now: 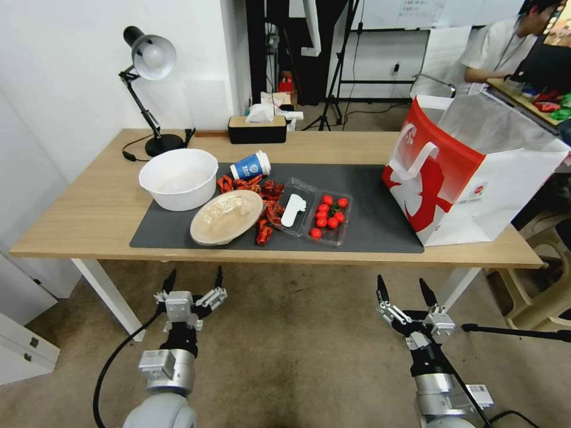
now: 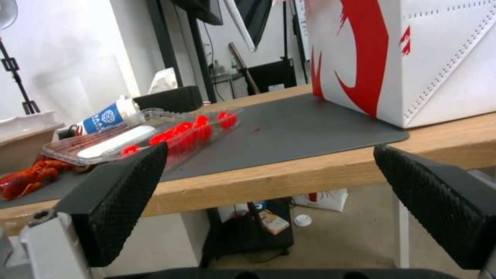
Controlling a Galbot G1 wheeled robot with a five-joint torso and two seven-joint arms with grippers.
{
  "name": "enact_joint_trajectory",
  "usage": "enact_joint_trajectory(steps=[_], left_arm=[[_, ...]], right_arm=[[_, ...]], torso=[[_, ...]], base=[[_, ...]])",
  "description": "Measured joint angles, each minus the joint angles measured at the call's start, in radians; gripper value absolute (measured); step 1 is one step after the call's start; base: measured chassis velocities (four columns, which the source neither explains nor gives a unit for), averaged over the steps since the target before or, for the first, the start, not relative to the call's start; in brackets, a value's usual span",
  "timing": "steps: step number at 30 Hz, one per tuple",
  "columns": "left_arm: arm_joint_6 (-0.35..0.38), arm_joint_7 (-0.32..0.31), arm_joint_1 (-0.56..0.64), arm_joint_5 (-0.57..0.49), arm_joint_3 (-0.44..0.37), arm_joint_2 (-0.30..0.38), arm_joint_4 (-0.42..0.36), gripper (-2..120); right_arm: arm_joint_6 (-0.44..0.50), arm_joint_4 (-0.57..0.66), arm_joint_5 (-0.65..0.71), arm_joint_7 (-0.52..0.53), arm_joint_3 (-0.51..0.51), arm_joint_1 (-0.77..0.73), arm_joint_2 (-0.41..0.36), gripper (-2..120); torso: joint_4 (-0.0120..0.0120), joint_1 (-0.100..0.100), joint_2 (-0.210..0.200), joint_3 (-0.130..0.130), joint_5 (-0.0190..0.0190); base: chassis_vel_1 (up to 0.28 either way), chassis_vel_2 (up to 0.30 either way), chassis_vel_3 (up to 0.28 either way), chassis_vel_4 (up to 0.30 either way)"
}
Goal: Pick up the trash from the table and place it into the takeout bag.
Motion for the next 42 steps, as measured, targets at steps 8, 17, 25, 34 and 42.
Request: enact_joint_trajectory(steps=[8, 17, 25, 34, 42], left_arm=[[0.138, -0.093, -0.063, -0.256, -0.030, 0.058, -0.067, 100], [0.326, -0.266, -0.184, -0.696, -0.029, 0.154, -0.078, 100], [0.459, -0.382, -0.287, -1.075, -0.069, 0.190, -0.081, 100], [0.479, -0.404, -0.346, -1.188, -0.071, 0.197, -0.059, 100], [0.500, -0.427, -0.383, -1.218, -0.053, 0.196, -0.015, 100]], right_arm=[[-0.001, 0.007, 0.001, 0.000, 0.003, -0.002, -0.002, 100], [-0.001, 0.007, 0.002, 0.006, 0.024, 0.002, -0.003, 100], [-0.001, 0.009, 0.002, 0.008, 0.040, -0.011, -0.002, 100], [-0.002, 0.009, 0.002, 0.012, 0.054, -0.013, -0.002, 100], [-0.011, 0.003, 0.001, 0.017, 0.053, -0.010, -0.003, 100]], torso=[[-0.0002, 0.000, 0.000, 0.000, 0.0000], [-0.0002, 0.000, 0.000, 0.000, 0.0002], [-0.0001, 0.000, 0.000, 0.000, 0.0002], [-0.0001, 0.000, 0.000, 0.000, 0.0001], [-0.0001, 0.000, 0.000, 0.000, 0.0002]], base=[[0.000, 0.000, 0.000, 0.000], [0.000, 0.000, 0.000, 0.000], [0.000, 0.000, 0.000, 0.000], [0.000, 0.000, 0.000, 0.000], [0.000, 0.000, 0.000, 0.000]])
